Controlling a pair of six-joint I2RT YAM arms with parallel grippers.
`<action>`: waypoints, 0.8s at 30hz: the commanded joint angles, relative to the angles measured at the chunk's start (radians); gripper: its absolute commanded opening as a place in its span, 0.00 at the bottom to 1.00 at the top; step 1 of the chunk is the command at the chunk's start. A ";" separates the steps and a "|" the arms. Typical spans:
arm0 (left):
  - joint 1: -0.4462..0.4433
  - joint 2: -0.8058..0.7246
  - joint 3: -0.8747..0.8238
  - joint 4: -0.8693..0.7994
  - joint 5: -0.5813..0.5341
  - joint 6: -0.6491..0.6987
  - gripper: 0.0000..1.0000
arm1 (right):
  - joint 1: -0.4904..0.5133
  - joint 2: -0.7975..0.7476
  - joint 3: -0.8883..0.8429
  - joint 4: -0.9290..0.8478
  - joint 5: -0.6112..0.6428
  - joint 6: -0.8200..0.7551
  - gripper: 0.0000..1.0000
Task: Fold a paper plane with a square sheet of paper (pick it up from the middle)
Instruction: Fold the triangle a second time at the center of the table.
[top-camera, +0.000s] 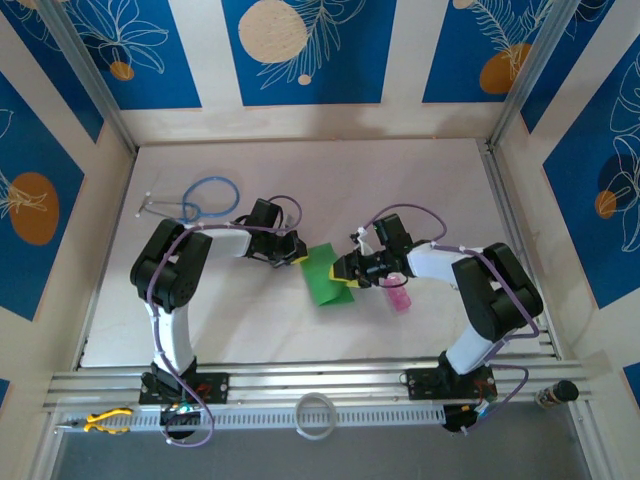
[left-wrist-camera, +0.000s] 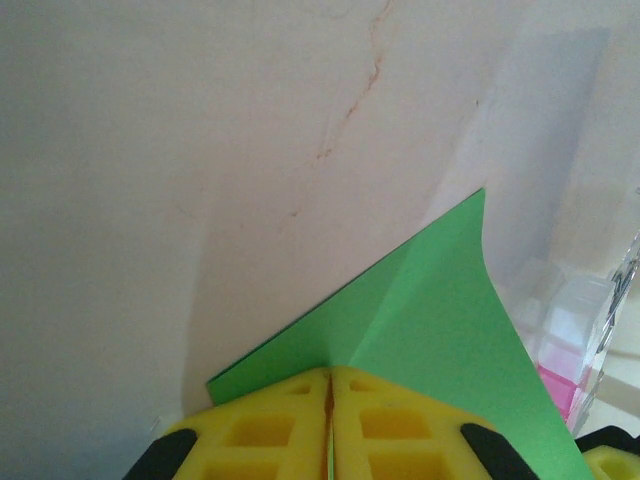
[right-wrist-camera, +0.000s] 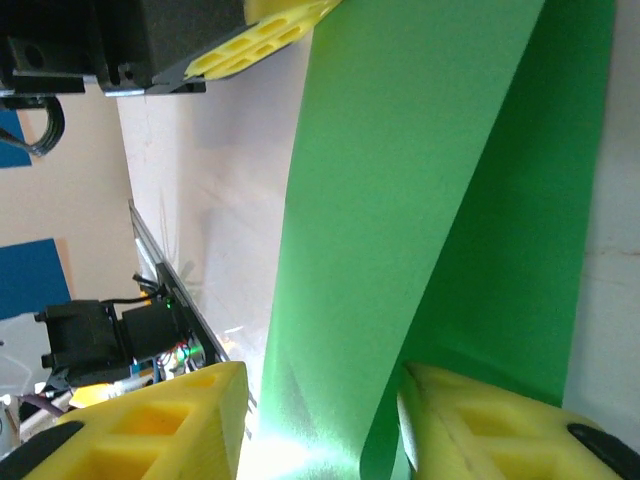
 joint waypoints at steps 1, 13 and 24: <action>0.002 0.053 -0.005 -0.058 -0.041 0.014 0.11 | -0.014 0.021 0.032 -0.042 -0.066 -0.065 0.40; 0.003 0.054 -0.005 -0.054 -0.040 0.013 0.11 | -0.045 0.031 0.061 -0.121 -0.176 -0.149 0.40; 0.002 0.049 -0.008 -0.054 -0.039 0.013 0.11 | -0.045 0.041 0.045 -0.094 -0.138 -0.106 0.39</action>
